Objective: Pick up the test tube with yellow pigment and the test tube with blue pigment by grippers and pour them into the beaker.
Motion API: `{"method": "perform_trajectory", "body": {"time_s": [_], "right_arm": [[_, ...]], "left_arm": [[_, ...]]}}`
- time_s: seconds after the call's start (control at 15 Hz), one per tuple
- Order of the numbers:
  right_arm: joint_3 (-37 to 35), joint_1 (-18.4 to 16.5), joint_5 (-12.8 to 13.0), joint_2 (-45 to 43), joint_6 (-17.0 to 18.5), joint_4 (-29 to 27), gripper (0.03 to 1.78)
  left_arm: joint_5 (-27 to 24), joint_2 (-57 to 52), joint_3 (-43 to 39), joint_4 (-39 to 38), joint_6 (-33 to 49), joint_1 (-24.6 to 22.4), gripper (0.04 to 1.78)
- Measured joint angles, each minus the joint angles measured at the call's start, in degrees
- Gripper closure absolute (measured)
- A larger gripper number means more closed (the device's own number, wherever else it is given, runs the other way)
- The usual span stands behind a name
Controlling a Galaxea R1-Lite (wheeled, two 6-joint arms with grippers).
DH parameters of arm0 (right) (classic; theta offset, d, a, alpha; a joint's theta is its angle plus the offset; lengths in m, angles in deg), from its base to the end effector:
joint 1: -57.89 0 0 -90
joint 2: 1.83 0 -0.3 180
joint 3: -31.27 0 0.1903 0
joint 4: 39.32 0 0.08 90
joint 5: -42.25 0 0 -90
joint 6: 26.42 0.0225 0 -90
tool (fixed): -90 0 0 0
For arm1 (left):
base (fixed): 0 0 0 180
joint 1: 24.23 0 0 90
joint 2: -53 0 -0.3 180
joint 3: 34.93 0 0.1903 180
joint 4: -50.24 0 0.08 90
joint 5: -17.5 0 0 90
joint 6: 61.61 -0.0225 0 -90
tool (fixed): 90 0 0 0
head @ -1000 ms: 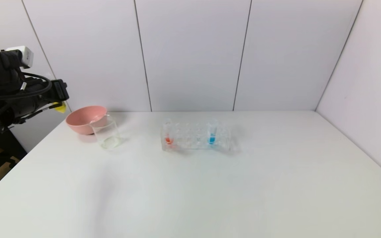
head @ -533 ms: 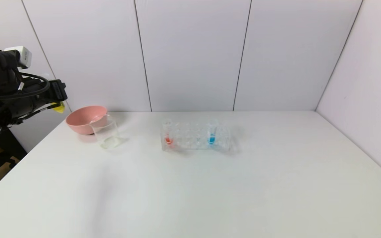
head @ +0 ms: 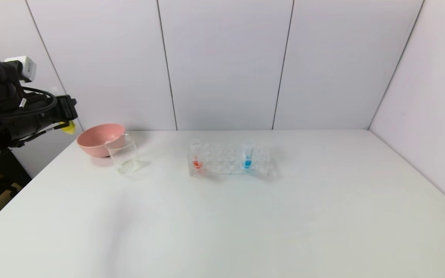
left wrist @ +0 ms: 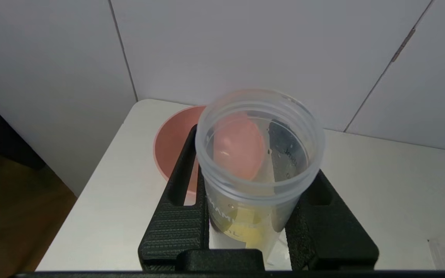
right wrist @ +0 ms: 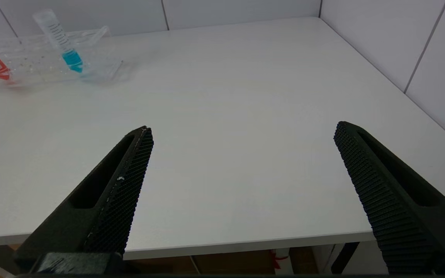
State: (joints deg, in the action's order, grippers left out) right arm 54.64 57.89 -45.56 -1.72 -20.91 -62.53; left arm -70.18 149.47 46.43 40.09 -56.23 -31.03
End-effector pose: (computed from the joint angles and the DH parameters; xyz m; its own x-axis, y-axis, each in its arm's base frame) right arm -0.0227 -0.0009 0.0758 0.9993 -0.0382 0.0009 0.0380 0.9947 0.0961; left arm 0.3173 0.0387 0.2396 0.9836 0.1581 -0.0864 -0.1657 0.9821 -0.0899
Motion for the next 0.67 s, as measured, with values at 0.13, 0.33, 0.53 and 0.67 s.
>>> {"method": "perform_trajectory", "body": {"time_s": [0.13, 0.33, 0.53, 0.67], "right_arm": [[0.00, 0.00, -0.02, 0.00, -0.02, 0.00, 0.10], [0.00, 0.00, 0.00, 0.00, -0.02, 0.00, 0.10], [0.00, 0.00, 0.00, 0.00, -0.04, 0.00, 0.10], [0.00, 0.00, -0.02, 0.00, -0.04, -0.02, 0.10]], "left_arm": [[0.11, -0.01, 0.00, -0.37, 0.02, 0.00, 1.27], [-0.56, 0.00, -0.02, -0.33, 0.02, -0.13, 1.27], [-3.79, 0.24, 0.48, 0.11, -1.00, -0.13, 1.27], [-4.32, 0.52, 0.57, 0.22, -1.99, -0.20, 1.27]]}}
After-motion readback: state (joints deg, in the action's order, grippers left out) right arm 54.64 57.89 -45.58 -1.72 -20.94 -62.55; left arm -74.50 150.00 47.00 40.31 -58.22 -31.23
